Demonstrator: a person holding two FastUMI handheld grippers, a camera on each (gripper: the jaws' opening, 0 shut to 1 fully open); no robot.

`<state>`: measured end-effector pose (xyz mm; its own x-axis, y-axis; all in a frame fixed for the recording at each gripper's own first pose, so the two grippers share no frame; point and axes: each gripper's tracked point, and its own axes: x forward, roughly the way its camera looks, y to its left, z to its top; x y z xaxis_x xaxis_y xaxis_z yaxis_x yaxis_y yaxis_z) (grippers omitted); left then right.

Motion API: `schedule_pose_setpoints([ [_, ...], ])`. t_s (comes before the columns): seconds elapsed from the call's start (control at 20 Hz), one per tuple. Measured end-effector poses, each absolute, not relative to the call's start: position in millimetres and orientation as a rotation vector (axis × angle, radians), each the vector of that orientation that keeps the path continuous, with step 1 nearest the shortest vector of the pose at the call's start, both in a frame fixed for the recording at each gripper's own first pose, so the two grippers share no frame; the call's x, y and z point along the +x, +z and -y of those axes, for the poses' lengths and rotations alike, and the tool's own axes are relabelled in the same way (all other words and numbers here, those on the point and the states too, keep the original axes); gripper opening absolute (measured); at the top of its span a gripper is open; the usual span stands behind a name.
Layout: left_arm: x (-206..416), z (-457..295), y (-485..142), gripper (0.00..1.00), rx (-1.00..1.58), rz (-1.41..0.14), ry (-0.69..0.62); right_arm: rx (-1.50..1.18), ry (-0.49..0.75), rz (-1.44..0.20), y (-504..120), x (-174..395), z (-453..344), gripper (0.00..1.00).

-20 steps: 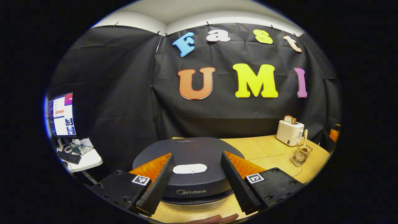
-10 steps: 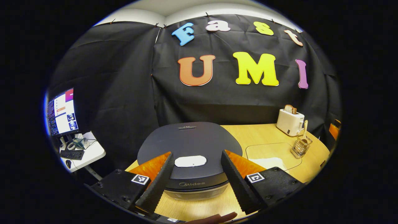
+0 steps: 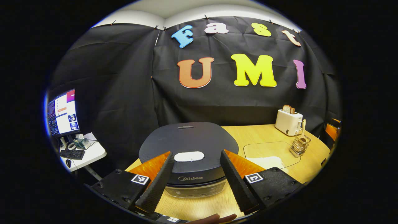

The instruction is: Close the left gripper, press the button to open the rice cooker; take a wooden spoon from the chopstick holder with the right hand, scoop a spoonful of rice and pour it into the rice cooker, then put the wooden spoon back into the chopstick holder.

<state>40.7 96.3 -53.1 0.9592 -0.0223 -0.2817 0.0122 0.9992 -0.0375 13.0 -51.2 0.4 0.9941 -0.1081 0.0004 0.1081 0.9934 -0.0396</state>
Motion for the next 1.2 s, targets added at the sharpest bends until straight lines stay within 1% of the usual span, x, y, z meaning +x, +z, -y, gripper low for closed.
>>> schedule_pose_setpoints([
  [0.1, 39, -97, -54, 0.95, -0.041, -0.259, -0.009, -0.021, -0.074, -0.027, -7, 16, 44, 0.92],
  [0.2, 37, -96, -55, 0.95, -0.04, -0.245, -0.006, 0.002, -0.062, -0.052, -12, 19, 47, 0.94],
  [0.35, 32, -94, -61, 0.94, -0.043, -0.249, -0.008, 0.034, -0.083, -0.073, -16, 22, 58, 0.92],
  [0.4, 34, -95, -61, 0.94, -0.036, -0.235, -0.01, 0.042, -0.092, -0.073, -15, 22, 62, 0.94],
  [0.45, 31, -95, -61, 0.93, -0.039, -0.239, -0.006, 0.048, -0.098, -0.073, -14, 22, 65, 0.92],
  [0.55, 30, -96, -63, 0.92, -0.046, -0.238, 0.004, 0.059, -0.108, -0.065, -12, 21, 70, 0.92],
  [0.6, 29, -96, -60, 0.91, -0.043, -0.225, 0.013, 0.061, -0.114, -0.06, -10, 19, 72, 0.94],
  [0.75, 29, -95, -58, 0.9, -0.008, -0.211, 0.039, 0.054, -0.128, -0.047, -8, 18, 76, 0.94],
  [0.85, 30, -93, -56, 0.88, 0.008, -0.203, 0.054, 0.049, -0.132, -0.044, -7, 18, 75, 0.92],
  [0.95, 27, -84, -56, 0.88, -0.006, -0.208, 0.046, 0.044, -0.133, -0.043, -7, 17, 73, 0.94],
  [1.2, 15, -60, -41, 0.88, -0.032, -0.175, 0.016, 0.024, -0.126, -0.029, -2, 11, 62, 0.92],
])
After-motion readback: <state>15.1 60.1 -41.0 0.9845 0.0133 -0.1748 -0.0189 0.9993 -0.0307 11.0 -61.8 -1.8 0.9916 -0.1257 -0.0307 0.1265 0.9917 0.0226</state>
